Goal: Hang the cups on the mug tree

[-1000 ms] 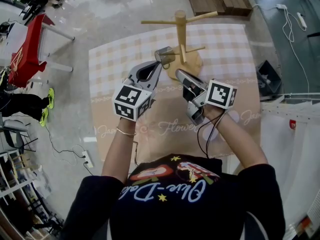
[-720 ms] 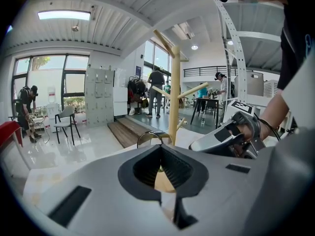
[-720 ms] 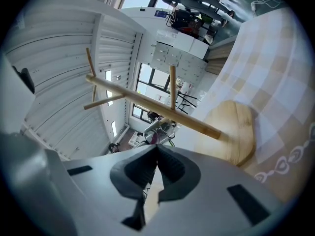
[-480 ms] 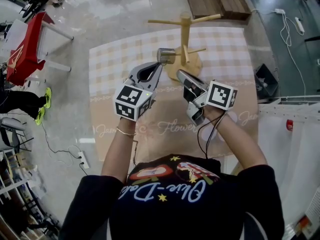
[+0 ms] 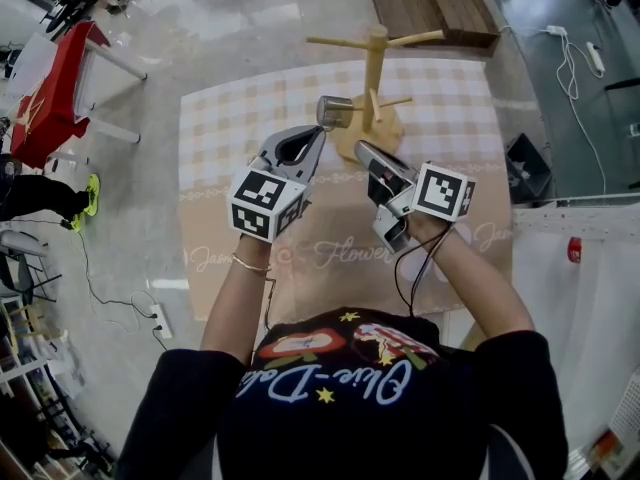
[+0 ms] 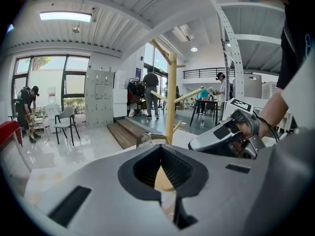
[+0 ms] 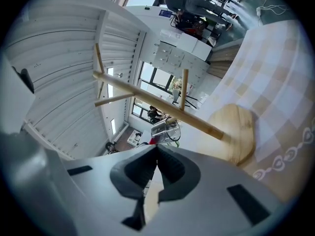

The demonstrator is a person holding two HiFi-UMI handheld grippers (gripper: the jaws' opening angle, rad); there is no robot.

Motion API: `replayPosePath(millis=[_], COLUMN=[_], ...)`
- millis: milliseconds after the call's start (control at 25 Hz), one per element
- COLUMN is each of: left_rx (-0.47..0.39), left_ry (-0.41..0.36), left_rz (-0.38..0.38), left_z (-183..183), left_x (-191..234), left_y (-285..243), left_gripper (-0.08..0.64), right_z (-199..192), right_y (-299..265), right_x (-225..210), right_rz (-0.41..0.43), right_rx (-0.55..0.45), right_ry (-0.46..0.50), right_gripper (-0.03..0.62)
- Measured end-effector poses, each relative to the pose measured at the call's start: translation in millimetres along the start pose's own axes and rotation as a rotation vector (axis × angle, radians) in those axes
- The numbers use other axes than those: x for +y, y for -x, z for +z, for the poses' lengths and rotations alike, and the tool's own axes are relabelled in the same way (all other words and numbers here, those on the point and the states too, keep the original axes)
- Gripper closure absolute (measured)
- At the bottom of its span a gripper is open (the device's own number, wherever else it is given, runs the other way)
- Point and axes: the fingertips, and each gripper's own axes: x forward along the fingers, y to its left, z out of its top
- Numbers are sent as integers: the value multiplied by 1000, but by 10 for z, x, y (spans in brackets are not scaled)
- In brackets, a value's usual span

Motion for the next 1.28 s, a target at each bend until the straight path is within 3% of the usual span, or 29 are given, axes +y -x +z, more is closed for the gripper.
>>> replayPosePath(millis=[1280], left_rx=[-28], left_ry=[18], left_rz=[19], left_z=[27], left_x=[-64], left_y=[284], left_gripper=[551], right_z=[-73], right_y=[80], right_x=[334], right_rz=[-18], right_rx=[27], right_ry=[108], right_gripper=[583])
